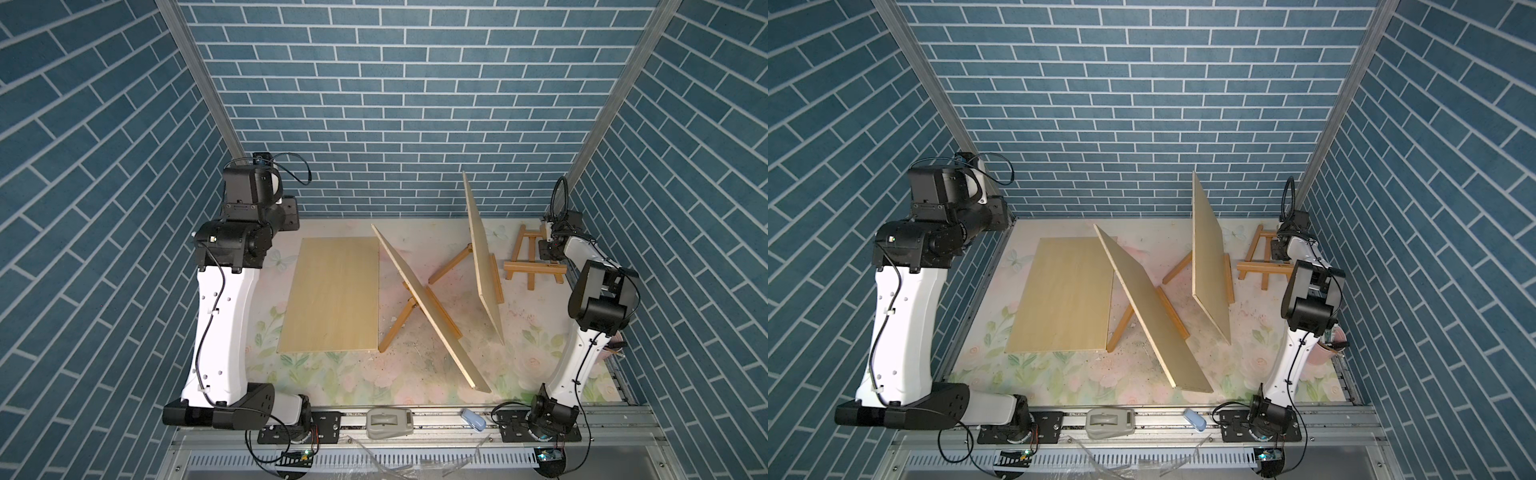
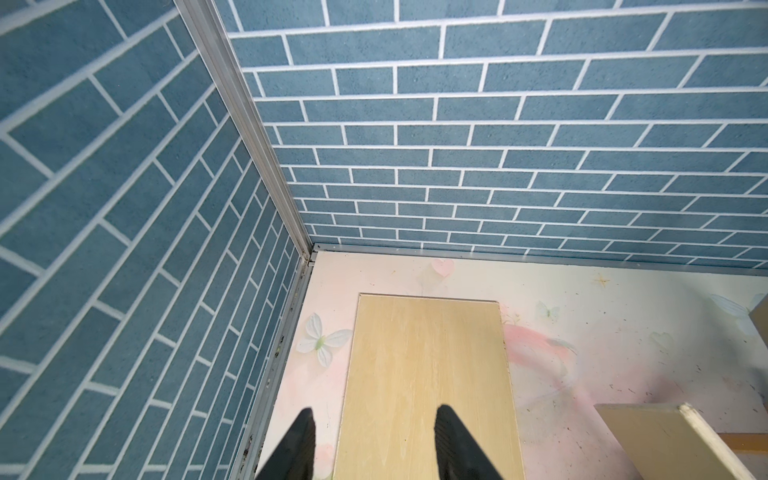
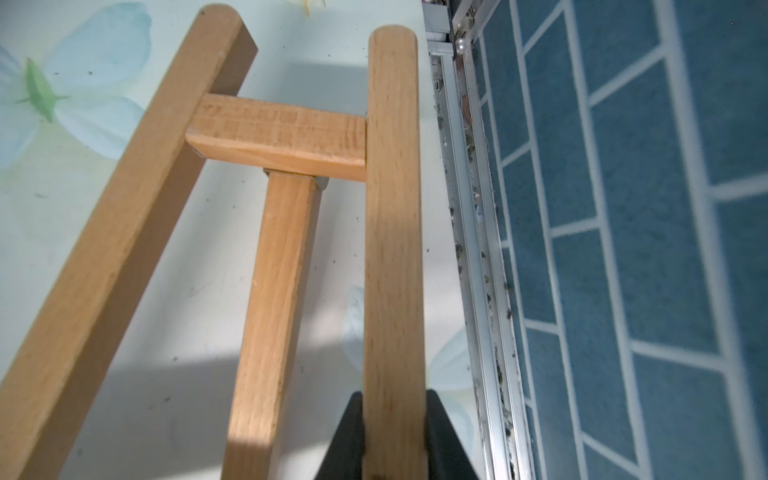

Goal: Disassemble the easel
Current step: Place the easel at the corner of the board.

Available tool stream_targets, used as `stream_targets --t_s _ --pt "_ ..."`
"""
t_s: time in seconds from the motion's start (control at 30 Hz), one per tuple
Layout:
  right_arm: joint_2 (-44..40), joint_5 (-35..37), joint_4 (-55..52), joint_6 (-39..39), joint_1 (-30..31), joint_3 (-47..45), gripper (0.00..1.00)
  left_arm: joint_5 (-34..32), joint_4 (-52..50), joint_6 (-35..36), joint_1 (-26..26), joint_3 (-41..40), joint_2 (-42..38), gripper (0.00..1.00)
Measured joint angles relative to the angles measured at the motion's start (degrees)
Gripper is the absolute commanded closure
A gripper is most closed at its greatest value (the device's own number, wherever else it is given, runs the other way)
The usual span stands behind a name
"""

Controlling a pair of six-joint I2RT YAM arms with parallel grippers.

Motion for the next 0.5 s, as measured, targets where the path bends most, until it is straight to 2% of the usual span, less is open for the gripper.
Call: stream_targets --t_s 0.23,0.5 --pt "6.05 -0.76 0.28 -1.09 -0.04 4.9 1.0 -1.07 -1.77 -0.02 -0.02 1.25 0.85 0.52" --pt "7.13 -2.14 1.64 -1.07 -0.15 5.11 1.0 -1.42 -3.45 -0.15 -0.02 1.38 1.51 0.52"
